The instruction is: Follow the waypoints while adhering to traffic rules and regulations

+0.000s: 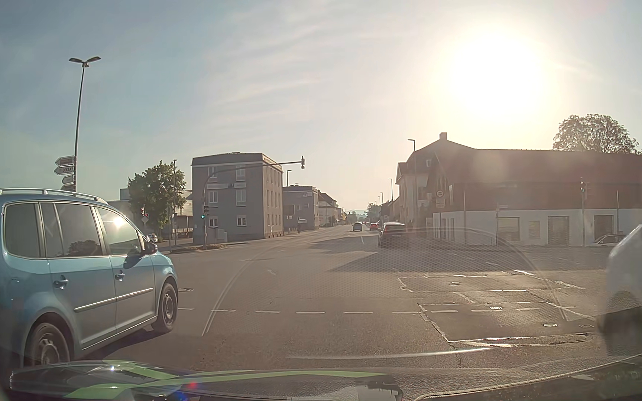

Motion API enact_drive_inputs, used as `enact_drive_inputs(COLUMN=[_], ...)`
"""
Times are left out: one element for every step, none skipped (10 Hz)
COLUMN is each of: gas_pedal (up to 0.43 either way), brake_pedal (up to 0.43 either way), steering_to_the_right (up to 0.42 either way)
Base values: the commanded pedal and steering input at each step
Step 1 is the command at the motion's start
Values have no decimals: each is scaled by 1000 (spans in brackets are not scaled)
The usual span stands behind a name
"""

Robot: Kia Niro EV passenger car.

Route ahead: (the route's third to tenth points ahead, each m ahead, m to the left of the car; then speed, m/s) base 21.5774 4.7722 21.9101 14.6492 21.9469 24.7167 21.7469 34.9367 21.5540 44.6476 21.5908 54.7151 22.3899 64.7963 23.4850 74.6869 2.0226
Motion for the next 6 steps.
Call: enact_drive_inputs(gas_pedal=[138,138,138,138,138,138], brake_pedal=[0,0,0,0,0,0], steering_to_the_right=[53,51,51,51,49,46])
